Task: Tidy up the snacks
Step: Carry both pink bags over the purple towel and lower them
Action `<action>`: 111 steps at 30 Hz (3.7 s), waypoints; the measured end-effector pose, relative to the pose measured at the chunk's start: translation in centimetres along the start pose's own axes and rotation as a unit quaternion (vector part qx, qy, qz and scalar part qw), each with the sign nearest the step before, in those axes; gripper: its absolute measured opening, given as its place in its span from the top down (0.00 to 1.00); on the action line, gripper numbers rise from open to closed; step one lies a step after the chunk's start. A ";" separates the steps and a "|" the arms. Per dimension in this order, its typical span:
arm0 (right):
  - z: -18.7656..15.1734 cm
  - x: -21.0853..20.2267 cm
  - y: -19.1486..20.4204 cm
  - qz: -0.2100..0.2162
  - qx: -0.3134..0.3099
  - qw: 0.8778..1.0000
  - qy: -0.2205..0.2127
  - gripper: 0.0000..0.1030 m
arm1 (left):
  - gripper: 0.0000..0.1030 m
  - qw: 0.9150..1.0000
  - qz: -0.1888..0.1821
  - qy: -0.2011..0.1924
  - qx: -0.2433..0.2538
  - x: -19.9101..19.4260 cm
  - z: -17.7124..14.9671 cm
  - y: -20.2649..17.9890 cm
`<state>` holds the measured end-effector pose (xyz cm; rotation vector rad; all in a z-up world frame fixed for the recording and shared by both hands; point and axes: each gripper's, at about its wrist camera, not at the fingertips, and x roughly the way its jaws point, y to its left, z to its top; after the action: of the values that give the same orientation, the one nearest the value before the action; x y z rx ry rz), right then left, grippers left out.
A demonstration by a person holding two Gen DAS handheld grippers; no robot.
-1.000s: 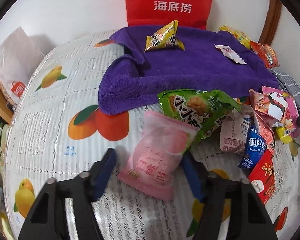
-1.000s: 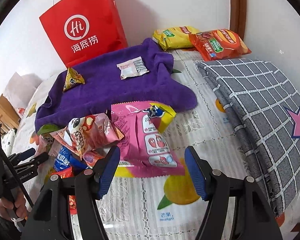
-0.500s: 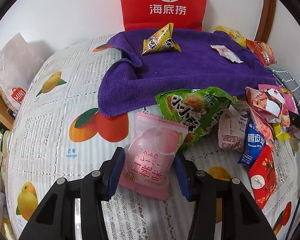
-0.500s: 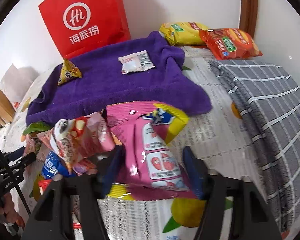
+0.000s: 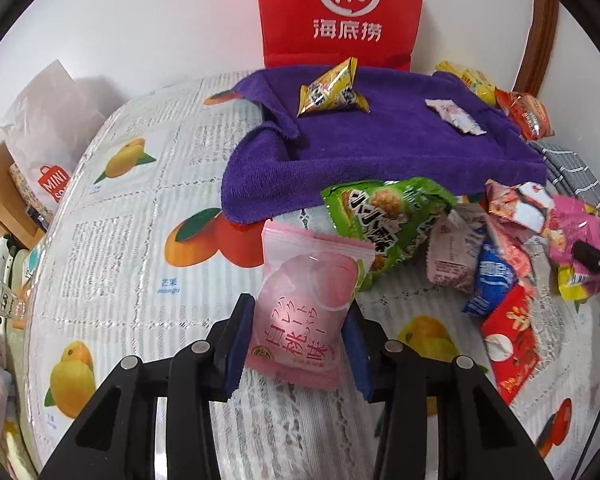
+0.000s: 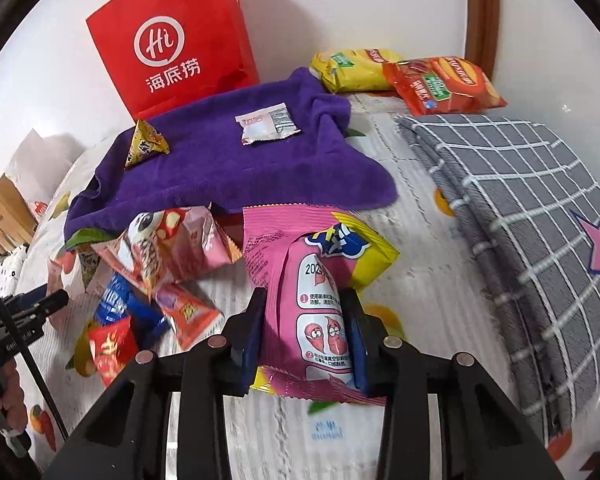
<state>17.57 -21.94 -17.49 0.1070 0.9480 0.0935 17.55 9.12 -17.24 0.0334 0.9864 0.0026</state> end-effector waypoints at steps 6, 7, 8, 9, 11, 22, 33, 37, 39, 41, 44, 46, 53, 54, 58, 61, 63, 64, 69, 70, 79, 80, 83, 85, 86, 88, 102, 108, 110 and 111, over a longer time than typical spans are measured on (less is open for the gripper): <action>-0.6 -2.2 -0.1 0.000 0.002 1.000 -0.008 0.64 | 0.61 1.000 0.000 -0.022 0.005 -3.0 0.0 -0.9; -0.6 -2.6 0.0 0.001 0.001 1.000 -0.010 0.64 | 0.61 1.000 0.000 -0.025 0.005 -3.3 0.1 -1.0; -0.6 -3.0 0.1 0.001 -0.001 1.000 -0.013 0.64 | 0.61 1.000 0.000 -0.029 0.006 -3.9 0.1 -1.2; -0.6 -3.4 0.2 0.001 -0.003 1.000 -0.016 0.64 | 0.61 0.999 -0.001 -0.032 0.006 -4.4 0.2 -1.3; -0.6 -4.3 0.5 0.001 -0.006 1.000 -0.023 0.64 | 0.61 0.999 -0.001 -0.037 0.006 -5.1 0.2 -1.4; 1.0 -9.3 1.4 0.011 -0.015 0.998 -0.064 0.64 | 0.61 0.998 -0.002 -0.070 0.004 -9.5 1.6 -2.0; 3.9 -12.4 1.3 0.017 -0.015 0.995 -0.097 0.64 | 0.61 0.996 -0.004 -0.089 -0.017 -12.0 3.9 -2.0; 4.7 -12.8 1.6 0.021 -0.017 0.994 -0.103 0.64 | 0.61 0.996 -0.003 -0.092 -0.023 -12.2 4.7 -1.9; 5.0 -12.8 1.7 0.023 -0.019 0.994 -0.104 0.64 | 0.61 0.996 -0.001 -0.091 -0.025 -12.1 5.0 -1.8; 5.4 -12.5 1.9 0.025 -0.019 0.994 -0.104 0.64 | 0.61 0.996 0.001 -0.090 -0.026 -11.9 5.3 -1.8; 6.1 -11.9 2.0 0.032 -0.020 0.994 -0.104 0.64 | 0.61 0.996 0.003 -0.088 -0.029 -11.5 5.8 -1.7; 6.6 -11.5 2.2 0.035 -0.021 0.994 -0.103 0.64 | 0.61 0.996 0.005 -0.087 -0.031 -11.3 6.2 -1.5; 8.4 -9.6 2.8 0.040 -0.025 0.994 -0.099 0.64 | 0.61 0.995 0.010 -0.087 -0.036 -10.0 7.9 -1.0; 8.7 -9.2 2.8 0.040 -0.025 0.994 -0.098 0.64 | 0.61 0.996 0.011 -0.086 -0.036 -9.7 8.2 -0.9; 9.8 -7.6 2.8 0.043 -0.024 0.995 -0.092 0.64 | 0.61 0.996 0.016 -0.082 -0.041 -8.5 9.1 -0.5; 10.4 -6.5 2.8 0.043 -0.029 0.995 -0.089 0.64 | 0.61 0.996 0.015 -0.079 -0.047 -7.6 9.7 -0.1; 10.9 -5.7 2.8 0.045 -0.031 0.995 -0.088 0.64 | 0.61 0.996 0.018 -0.077 -0.048 -7.0 10.1 0.1; 11.1 -5.2 2.7 0.045 -0.030 0.995 -0.086 0.64 | 0.61 0.996 0.020 -0.076 -0.047 -6.7 10.4 0.1; 12.4 -3.7 2.3 0.048 -0.019 0.995 -0.084 0.64 | 0.61 0.996 0.021 -0.075 -0.048 -5.6 11.3 0.4; 12.6 -3.3 2.3 0.046 -0.018 0.995 -0.083 0.64 | 0.61 0.996 0.022 -0.074 -0.048 -5.3 11.5 0.4; 14.2 -0.4 2.8 0.048 -0.016 0.996 -0.076 0.64 | 0.61 0.996 0.022 -0.065 -0.052 -3.0 12.5 0.9; 14.5 -0.1 2.9 0.050 -0.016 0.996 -0.075 0.64 | 0.61 0.996 0.022 -0.064 -0.053 -2.8 12.7 0.9; 15.2 0.8 3.2 0.050 -0.018 0.996 -0.075 0.64 | 0.61 0.997 0.023 -0.062 -0.049 -2.0 13.2 0.8; 15.6 1.4 3.4 0.051 -0.019 0.996 -0.076 0.64 | 0.61 0.997 0.023 -0.061 -0.046 -1.4 13.6 0.7; 15.8 1.8 3.5 0.051 -0.020 0.996 -0.075 0.64 | 0.61 0.997 0.023 -0.060 -0.047 -1.2 13.8 0.7; 16.1 2.6 3.8 0.048 -0.020 0.996 -0.072 0.64 | 0.61 0.997 0.019 -0.058 -0.053 -0.6 14.1 0.7; 15.4 9.4 3.8 0.041 -0.020 0.999 -0.018 0.64 | 0.61 0.998 0.011 -0.034 -0.058 4.5 15.1 0.1; 14.9 10.4 3.2 0.034 -0.017 0.999 -0.007 0.64 | 0.61 0.998 0.009 -0.018 -0.055 6.6 15.1 -0.2; 14.8 10.7 3.0 0.033 -0.016 0.999 -0.005 0.64 | 0.61 0.998 0.009 -0.013 -0.055 7.1 15.0 -0.4; 14.8 10.9 2.9 0.033 -0.015 0.999 -0.004 0.64 | 0.61 0.999 0.007 -0.011 -0.053 7.3 15.0 -0.4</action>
<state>35.80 -18.40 -17.31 0.1115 0.9355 0.1680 34.07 8.40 -15.08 -0.0567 0.9619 0.0667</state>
